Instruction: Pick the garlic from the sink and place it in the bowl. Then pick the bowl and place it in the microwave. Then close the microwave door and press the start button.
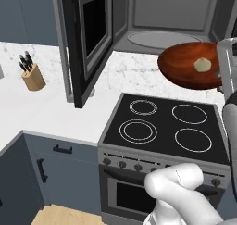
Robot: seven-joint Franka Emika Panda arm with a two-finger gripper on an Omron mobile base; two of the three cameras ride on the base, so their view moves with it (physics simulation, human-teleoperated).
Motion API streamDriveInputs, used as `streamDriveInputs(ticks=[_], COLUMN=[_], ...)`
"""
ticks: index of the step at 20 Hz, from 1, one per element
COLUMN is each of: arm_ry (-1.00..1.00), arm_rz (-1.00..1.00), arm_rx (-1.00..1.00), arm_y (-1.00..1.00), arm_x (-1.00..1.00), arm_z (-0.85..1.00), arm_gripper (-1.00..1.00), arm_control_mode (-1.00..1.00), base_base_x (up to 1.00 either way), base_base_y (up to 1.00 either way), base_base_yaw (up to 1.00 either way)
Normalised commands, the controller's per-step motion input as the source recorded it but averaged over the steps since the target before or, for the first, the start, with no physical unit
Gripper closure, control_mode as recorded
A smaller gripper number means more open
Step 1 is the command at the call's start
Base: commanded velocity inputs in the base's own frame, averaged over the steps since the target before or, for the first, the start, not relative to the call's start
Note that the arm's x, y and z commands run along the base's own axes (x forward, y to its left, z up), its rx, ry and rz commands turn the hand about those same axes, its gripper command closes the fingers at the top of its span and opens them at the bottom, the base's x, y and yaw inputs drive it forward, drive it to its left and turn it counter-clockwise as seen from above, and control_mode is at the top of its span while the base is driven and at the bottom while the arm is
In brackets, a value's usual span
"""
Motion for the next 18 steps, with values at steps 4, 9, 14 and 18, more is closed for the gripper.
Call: streamDriveInputs(ticks=[4, 9, 14, 18], arm_ry=[-0.09, -0.14, -0.14, -0.07], arm_rz=[0.0, 0.0, -0.02, -0.04], arm_rx=[0.08, 0.05, 0.07, 0.04], arm_y=[0.0, 0.0, 0.0, -0.18], arm_x=[0.81, 0.9, 0.87, 0.73], arm_z=[0.17, 0.03, 0.0, 0.1], arm_gripper=[1.0, 1.0, 1.0, 1.0], arm_control_mode=[-1.0, -1.0, -1.0, -1.0], base_base_x=[0.0, 0.0, 0.0, 0.0], base_base_y=[0.0, 0.0, 0.0, 0.0], base_base_yaw=[0.0, 0.0, 0.0, 0.0])
